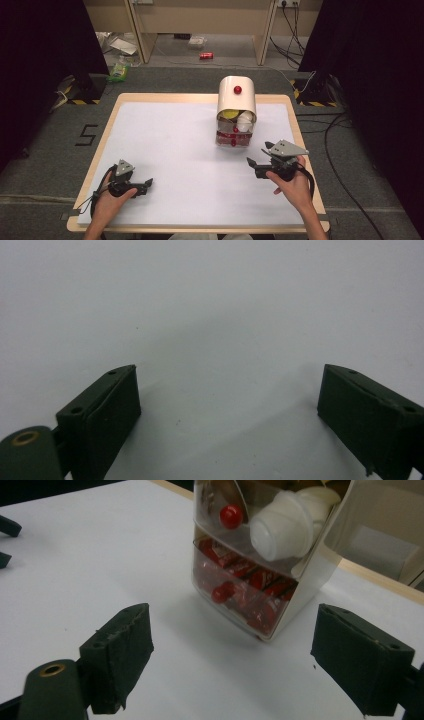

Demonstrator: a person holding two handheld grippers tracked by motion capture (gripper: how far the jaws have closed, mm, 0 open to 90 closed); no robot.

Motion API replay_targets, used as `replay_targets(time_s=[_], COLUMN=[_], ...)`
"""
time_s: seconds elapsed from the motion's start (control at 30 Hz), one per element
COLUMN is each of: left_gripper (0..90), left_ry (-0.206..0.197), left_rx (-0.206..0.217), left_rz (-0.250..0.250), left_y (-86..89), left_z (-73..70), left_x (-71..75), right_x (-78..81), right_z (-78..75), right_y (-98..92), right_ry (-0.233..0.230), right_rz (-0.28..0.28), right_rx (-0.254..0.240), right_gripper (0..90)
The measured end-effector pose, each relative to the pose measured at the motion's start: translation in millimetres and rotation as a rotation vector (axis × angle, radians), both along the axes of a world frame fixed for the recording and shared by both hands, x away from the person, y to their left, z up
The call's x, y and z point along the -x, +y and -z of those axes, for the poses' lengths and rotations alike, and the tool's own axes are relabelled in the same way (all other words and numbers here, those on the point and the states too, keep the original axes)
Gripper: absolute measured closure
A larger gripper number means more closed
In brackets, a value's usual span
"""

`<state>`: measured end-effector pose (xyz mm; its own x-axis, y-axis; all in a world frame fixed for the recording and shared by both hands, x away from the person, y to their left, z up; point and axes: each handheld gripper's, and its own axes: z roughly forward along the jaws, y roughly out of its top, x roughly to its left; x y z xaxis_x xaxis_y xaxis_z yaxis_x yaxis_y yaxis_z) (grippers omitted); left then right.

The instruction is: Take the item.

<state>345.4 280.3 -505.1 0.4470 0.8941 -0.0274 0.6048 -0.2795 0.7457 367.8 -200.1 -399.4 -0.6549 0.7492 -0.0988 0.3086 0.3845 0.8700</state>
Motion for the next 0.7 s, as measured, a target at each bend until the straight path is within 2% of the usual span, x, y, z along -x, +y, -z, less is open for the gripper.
replay_targets(time_s=[0.27, 0.7], left_gripper=[9.4, 9.4], left_ry=[-0.001, -0.001], left_rx=[0.002, 0.002], left_rz=[-0.001, -0.002], left_y=[-0.1, -0.1], left_z=[0.1, 0.0], left_x=[0.0, 0.1], right_x=[-9.0, -27.3], right_z=[-16.2, -32.0], right_y=[15.8, 38.3], right_ry=[-0.018, -0.046], right_rz=[-0.025, -0.049], right_rx=[0.0, -0.001], right_gripper=[17.5, 17.7])
